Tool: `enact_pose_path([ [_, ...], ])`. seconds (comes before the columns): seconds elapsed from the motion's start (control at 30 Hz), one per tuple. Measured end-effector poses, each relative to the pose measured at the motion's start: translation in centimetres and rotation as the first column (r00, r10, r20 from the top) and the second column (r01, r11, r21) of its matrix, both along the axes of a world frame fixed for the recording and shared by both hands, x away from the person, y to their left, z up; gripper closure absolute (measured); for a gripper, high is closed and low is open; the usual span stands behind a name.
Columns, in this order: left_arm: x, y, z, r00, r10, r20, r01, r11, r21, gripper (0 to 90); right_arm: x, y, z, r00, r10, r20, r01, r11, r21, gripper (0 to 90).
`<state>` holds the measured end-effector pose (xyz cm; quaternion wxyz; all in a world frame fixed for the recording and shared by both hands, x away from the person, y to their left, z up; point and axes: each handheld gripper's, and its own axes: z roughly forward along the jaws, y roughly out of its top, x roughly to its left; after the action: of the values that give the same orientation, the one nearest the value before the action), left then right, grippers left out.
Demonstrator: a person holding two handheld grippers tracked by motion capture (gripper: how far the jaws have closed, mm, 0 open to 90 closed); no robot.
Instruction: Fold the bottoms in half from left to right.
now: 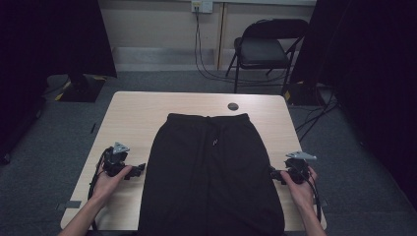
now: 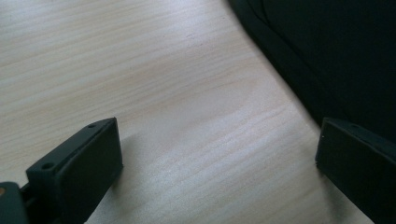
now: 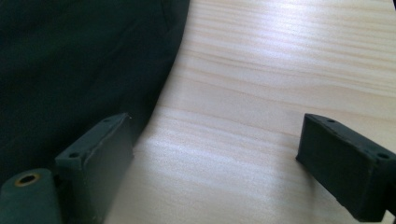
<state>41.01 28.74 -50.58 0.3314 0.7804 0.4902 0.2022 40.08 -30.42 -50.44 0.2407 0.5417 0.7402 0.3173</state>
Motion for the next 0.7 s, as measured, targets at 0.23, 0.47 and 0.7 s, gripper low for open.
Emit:
enact_pose_path([
  [0.23, -0.2, -0.1, 0.3, 0.9998, 0.003, -0.018, -0.003, 1.0, 0.002, 2.2, 0.0, -0.1, 0.2, 0.9999, 0.008, -0.006, -0.008, 1.0, -0.005, 15.5],
  [0.47, -1.1, -0.1, 1.2, 0.9994, -0.033, -0.012, 0.033, 0.999, 0.03, 18.7, -1.1, -0.3, 3.2, 0.9967, 0.004, 0.081, -0.008, 0.9988, 0.049, 19.1],
  [0.7, -2.0, -1.8, 4.1, 0.9896, -0.104, 0.1, 0.103, 0.9946, 0.018, 27.3, -2.6, 4.4, 5.7, 0.9817, 0.134, 0.135, -0.143, 0.9879, 0.06, 19.9],
])
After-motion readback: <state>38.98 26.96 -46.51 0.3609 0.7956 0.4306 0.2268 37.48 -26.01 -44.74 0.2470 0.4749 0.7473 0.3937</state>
